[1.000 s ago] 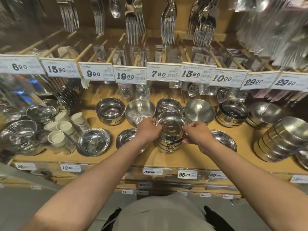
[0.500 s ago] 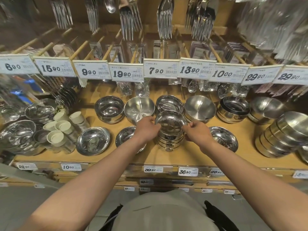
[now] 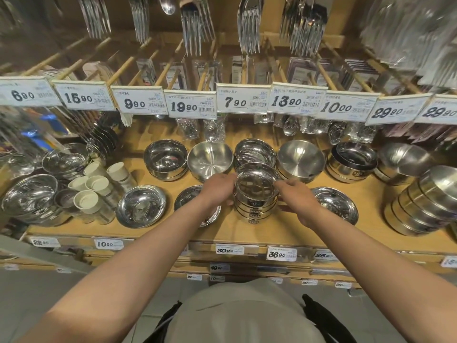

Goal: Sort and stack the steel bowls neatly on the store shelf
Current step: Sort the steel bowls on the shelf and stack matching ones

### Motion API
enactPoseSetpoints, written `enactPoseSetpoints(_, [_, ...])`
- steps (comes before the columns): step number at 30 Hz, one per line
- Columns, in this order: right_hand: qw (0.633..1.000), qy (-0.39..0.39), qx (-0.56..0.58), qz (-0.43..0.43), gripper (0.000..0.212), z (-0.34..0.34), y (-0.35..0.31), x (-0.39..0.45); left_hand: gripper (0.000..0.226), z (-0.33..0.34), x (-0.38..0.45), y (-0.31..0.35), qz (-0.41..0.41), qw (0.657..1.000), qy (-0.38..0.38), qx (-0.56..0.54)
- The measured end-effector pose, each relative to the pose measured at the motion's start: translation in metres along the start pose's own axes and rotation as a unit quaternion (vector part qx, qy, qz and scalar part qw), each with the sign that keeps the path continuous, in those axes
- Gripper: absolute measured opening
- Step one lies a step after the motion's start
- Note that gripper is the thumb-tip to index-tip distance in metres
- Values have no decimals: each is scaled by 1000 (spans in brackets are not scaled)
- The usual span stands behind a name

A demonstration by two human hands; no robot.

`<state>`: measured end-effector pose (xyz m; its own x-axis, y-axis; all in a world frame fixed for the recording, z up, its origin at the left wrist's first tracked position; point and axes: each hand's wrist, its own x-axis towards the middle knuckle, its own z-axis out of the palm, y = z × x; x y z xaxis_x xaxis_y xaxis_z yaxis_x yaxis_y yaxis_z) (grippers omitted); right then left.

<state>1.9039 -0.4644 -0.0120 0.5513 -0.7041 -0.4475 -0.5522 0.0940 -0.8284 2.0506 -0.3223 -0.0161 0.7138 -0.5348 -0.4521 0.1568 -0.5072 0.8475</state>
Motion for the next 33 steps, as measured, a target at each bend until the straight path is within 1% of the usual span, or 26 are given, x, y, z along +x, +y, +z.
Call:
enactPoseSetpoints(2, [999, -20, 30, 10, 35, 1, 2, 2, 43, 1, 0, 0, -20, 998, -19, -47])
enactPoseSetpoints(5, [998, -21, 58, 11, 30, 2, 3, 4, 35, 3, -1, 2, -20, 997, -27, -70])
enactPoseSetpoints(7, [998, -23, 62, 6, 32, 2, 4, 4, 27, 4, -3, 4, -14, 997, -26, -76])
enactPoseSetpoints(9, [998, -22, 58, 2, 37, 2, 5, 5, 23, 5, -4, 5, -9, 997, -22, -70])
enactPoseSetpoints(13, [998, -18, 61, 2, 46, 3, 5, 7, 27, 5, -4, 6, 1, 998, -20, -67])
enactPoseSetpoints(17, [997, -8, 71, 3, 47, 3, 6, 9, 25, 5, -3, 8, 4, 997, -9, -70])
enactPoseSetpoints(19, [997, -2, 75, 2, 42, 3, 5, 9, 25, 5, -3, 9, 5, 998, -5, -66])
enactPoseSetpoints(21, [997, -5, 77, -3, 28, 2, 4, 8, 24, 5, -2, 10, 0, 997, -2, -73])
enactPoseSetpoints(22, [997, -8, 78, -3, 25, 2, 3, 8, 24, 4, -1, 11, -2, 997, 0, -76])
enactPoseSetpoints(24, [997, -11, 75, 1, 24, 1, 2, 8, 23, 4, 0, 12, -6, 997, 1, -79])
enactPoseSetpoints(27, [997, -19, 73, 10, 25, 0, 2, 9, 15, 4, 0, 12, -17, 997, -7, -69])
enactPoseSetpoints(28, [997, -22, 72, 9, 24, 0, 2, 9, 16, 4, -1, 11, -19, 997, -10, -68])
enactPoseSetpoints(31, [997, -26, 69, 5, 24, 0, 3, 9, 30, 5, -1, 10, -24, 997, -21, -67])
enactPoseSetpoints(33, [997, -25, 68, 5, 25, 0, 3, 9, 33, 5, -2, 10, -23, 997, -25, -71])
